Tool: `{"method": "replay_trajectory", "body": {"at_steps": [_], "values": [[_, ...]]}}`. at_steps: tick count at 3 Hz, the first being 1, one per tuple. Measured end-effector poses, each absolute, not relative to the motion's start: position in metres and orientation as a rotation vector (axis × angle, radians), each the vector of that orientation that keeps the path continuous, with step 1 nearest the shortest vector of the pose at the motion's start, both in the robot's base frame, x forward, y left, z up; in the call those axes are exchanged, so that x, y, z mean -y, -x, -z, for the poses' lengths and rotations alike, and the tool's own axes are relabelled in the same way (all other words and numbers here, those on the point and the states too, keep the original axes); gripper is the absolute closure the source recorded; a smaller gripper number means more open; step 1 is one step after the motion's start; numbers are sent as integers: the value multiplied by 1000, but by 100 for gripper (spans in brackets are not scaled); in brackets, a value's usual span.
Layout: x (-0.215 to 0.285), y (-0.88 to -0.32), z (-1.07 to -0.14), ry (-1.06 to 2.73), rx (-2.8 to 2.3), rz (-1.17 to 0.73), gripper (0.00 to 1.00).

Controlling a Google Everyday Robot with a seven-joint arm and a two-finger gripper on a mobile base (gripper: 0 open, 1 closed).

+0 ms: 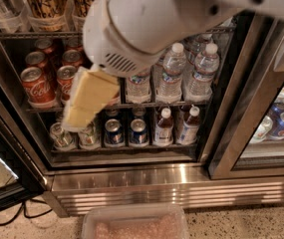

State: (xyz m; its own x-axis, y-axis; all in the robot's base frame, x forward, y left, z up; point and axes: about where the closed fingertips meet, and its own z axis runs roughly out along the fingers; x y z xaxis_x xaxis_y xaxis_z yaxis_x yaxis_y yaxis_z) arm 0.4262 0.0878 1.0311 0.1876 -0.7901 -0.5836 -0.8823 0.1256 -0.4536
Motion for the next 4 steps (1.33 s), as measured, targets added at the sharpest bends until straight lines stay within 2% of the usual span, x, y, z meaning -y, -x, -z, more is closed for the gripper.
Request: {"method": "replay_trajectory", "body": {"at_steps": [4], "values": [[-108, -434, -1038, 1550, -1574, -163, 0]]}}
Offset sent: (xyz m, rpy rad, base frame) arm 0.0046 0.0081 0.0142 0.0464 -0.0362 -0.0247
